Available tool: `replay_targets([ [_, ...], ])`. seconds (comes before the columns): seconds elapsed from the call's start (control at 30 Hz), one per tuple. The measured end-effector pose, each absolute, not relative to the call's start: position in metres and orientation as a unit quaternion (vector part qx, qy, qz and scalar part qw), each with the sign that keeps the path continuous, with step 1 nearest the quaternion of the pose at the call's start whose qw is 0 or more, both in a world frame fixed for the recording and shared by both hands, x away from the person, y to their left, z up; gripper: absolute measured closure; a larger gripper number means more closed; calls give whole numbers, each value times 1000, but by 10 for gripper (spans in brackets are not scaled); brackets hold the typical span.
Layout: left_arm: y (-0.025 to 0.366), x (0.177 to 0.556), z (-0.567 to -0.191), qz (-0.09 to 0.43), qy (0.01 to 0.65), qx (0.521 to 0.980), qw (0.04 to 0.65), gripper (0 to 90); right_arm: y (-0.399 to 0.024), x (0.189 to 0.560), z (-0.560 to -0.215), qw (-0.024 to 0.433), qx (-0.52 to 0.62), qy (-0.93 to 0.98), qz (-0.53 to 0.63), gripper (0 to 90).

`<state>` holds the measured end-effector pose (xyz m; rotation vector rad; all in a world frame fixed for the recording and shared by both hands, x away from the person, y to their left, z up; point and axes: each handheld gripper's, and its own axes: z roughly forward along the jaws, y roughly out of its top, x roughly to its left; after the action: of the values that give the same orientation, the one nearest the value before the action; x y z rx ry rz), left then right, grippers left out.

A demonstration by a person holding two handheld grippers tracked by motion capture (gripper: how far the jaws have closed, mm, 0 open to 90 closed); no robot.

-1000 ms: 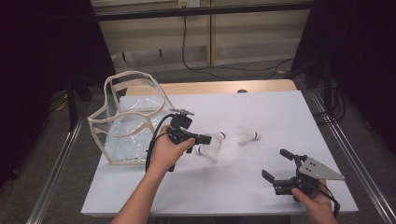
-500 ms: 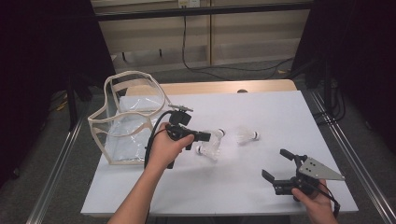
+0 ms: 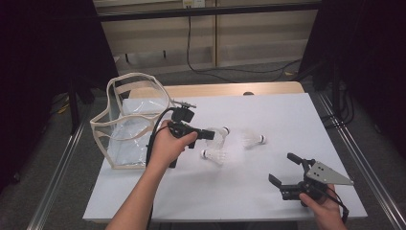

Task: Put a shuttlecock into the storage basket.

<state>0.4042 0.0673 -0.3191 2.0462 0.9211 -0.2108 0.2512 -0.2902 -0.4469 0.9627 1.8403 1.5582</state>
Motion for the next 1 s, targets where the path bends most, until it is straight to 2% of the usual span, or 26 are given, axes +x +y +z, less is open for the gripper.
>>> replay_targets([
  [1.0, 75, 413, -305, -79, 379, 820, 421, 900, -291, 251, -447, 270, 357, 682, 579, 8],
])
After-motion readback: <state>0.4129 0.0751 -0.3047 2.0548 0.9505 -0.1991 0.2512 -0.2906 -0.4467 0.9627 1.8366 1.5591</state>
